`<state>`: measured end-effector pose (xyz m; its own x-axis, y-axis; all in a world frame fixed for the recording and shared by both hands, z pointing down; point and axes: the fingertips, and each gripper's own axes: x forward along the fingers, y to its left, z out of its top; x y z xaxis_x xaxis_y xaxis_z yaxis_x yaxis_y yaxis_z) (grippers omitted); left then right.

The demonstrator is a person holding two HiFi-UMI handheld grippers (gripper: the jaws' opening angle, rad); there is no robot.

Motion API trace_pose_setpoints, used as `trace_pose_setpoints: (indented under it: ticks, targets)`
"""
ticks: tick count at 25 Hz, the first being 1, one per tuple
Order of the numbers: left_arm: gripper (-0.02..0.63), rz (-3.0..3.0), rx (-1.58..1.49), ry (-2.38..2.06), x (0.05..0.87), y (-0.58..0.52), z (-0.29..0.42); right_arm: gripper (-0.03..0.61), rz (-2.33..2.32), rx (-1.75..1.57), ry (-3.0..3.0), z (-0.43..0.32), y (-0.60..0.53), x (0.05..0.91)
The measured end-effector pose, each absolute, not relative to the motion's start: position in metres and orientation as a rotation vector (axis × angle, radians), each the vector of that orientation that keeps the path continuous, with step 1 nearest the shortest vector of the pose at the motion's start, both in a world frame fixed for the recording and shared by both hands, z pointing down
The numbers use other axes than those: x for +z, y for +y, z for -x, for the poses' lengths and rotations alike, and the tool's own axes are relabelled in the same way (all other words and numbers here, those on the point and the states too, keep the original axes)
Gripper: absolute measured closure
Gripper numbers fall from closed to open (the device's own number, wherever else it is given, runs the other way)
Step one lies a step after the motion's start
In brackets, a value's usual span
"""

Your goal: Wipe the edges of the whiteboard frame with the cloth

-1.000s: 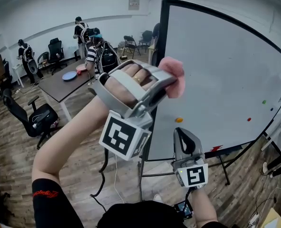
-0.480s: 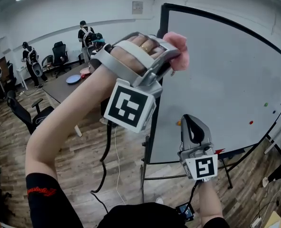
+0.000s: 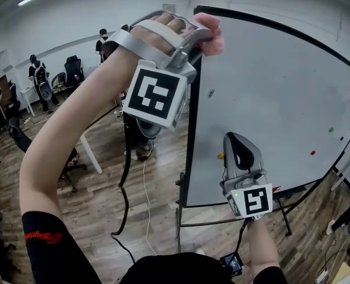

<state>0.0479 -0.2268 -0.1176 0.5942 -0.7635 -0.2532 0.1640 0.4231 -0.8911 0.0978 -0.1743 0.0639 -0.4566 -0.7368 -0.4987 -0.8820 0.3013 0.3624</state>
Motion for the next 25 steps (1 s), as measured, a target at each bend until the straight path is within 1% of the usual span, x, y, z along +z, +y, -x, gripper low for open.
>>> trace_pose_setpoints:
  ticks: [8,15,25]
  targets:
    - [0.572,0.942,-0.634,0.784,-0.146,-0.242,-0.049,0.577,1.451,0.890,2.331,-0.094,-0.190,0.049]
    - [0.572,0.938,-0.629,0.800,-0.155,-0.257,-0.046,0.577,1.436,0.892,2.353,-0.084,-0.195,0.053]
    - [0.572,0.973,-0.622,0.825,-0.149,-0.263,-0.050,0.577,1.460,0.886,2.375,-0.091,-0.204,0.061]
